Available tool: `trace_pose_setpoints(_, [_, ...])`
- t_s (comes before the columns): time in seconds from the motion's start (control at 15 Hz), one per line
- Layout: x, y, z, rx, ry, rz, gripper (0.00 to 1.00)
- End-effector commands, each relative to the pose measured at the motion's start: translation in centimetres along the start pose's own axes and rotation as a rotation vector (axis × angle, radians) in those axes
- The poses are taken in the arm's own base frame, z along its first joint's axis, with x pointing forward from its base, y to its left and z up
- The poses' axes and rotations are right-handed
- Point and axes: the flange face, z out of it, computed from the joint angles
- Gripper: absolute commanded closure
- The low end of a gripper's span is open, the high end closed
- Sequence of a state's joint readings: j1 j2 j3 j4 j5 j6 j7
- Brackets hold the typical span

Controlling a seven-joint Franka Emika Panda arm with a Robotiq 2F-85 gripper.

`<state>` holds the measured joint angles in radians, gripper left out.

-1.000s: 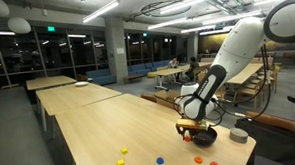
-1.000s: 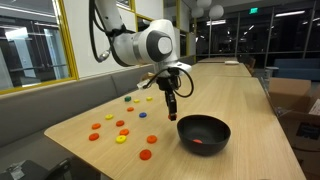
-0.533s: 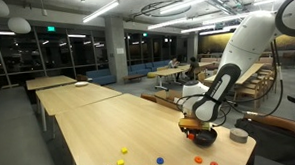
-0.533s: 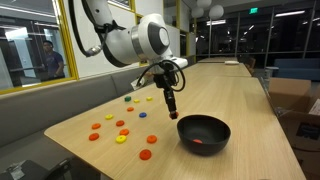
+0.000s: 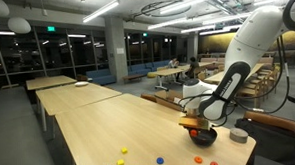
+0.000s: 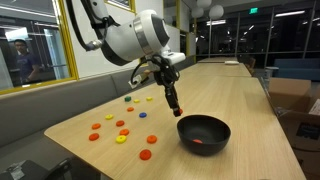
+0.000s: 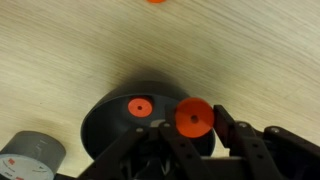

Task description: Put some of the rings in the black bowl

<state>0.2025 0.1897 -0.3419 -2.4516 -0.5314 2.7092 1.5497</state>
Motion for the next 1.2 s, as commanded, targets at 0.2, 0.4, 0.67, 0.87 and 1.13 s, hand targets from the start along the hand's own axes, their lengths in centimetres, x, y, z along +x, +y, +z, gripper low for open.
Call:
trace_pose_setpoints(0.2, [1.4, 2.2, 0.4, -0.055, 0.018, 0.131, 0.83])
trace_pose_setpoints(0.4, [1.6, 2.6, 1.0, -0.050, -0.012, 0.127, 0.32])
trace_pose_setpoints(0.67, [0.5, 2.7, 0.9, 0.007, -0.078, 0.058, 0.02])
trace_pose_setpoints(0.87, [-2.3, 2.7, 0.1, 0.088, -0.154, -0.028, 0.00])
trace_pose_setpoints(1.13, [-7.7, 2.2, -0.4, 0.135, -0.288, -0.040, 0.00])
